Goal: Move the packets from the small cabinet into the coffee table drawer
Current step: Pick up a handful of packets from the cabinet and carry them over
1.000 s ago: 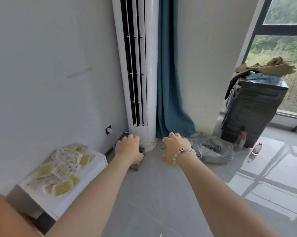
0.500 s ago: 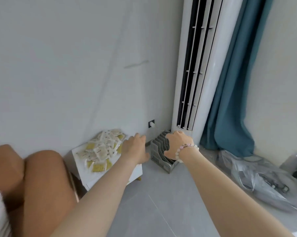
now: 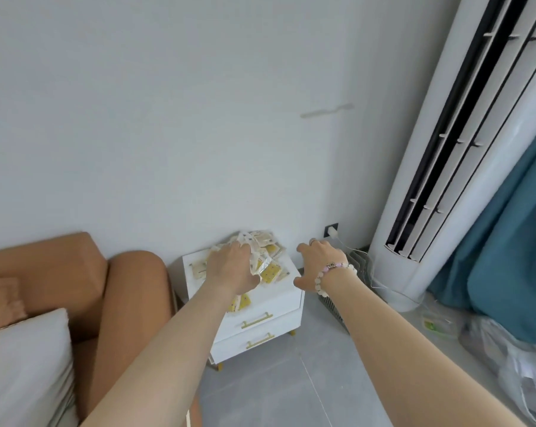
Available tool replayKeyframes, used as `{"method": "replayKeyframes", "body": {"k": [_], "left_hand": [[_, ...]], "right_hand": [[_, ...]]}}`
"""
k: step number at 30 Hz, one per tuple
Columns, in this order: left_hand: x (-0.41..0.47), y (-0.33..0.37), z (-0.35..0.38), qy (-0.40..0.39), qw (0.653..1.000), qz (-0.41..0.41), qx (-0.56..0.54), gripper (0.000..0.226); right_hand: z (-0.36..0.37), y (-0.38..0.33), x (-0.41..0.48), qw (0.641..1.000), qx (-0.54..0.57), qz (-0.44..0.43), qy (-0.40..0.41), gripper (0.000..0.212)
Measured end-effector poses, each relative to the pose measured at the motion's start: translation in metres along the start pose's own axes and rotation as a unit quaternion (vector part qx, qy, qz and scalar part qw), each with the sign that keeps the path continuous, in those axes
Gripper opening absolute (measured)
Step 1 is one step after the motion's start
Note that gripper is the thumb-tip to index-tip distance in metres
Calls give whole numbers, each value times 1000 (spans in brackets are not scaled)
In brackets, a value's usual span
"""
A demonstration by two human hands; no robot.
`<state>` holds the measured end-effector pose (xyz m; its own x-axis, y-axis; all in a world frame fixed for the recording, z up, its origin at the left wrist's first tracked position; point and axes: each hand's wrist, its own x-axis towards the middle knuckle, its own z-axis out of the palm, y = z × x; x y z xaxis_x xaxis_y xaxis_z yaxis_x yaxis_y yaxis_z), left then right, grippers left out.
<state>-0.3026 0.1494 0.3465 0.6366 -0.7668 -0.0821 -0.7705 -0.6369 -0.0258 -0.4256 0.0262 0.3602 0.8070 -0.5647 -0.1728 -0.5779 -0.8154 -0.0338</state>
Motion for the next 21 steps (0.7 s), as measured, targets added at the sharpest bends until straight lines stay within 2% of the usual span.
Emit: {"method": "replayKeyframes", "body": {"k": [6, 10, 21], "left_hand": [[50, -59, 3, 1, 999, -40, -25, 53], [78, -89, 9, -3, 997, -67, -36, 51], [148, -96, 38, -25, 999, -27, -27, 60]], "right_hand": [[-4, -49, 71, 999, 5, -39, 10, 56], [3, -60, 102, 999, 3, -35, -1, 57], [26, -44, 174, 999, 14, -2, -41, 52]]}}
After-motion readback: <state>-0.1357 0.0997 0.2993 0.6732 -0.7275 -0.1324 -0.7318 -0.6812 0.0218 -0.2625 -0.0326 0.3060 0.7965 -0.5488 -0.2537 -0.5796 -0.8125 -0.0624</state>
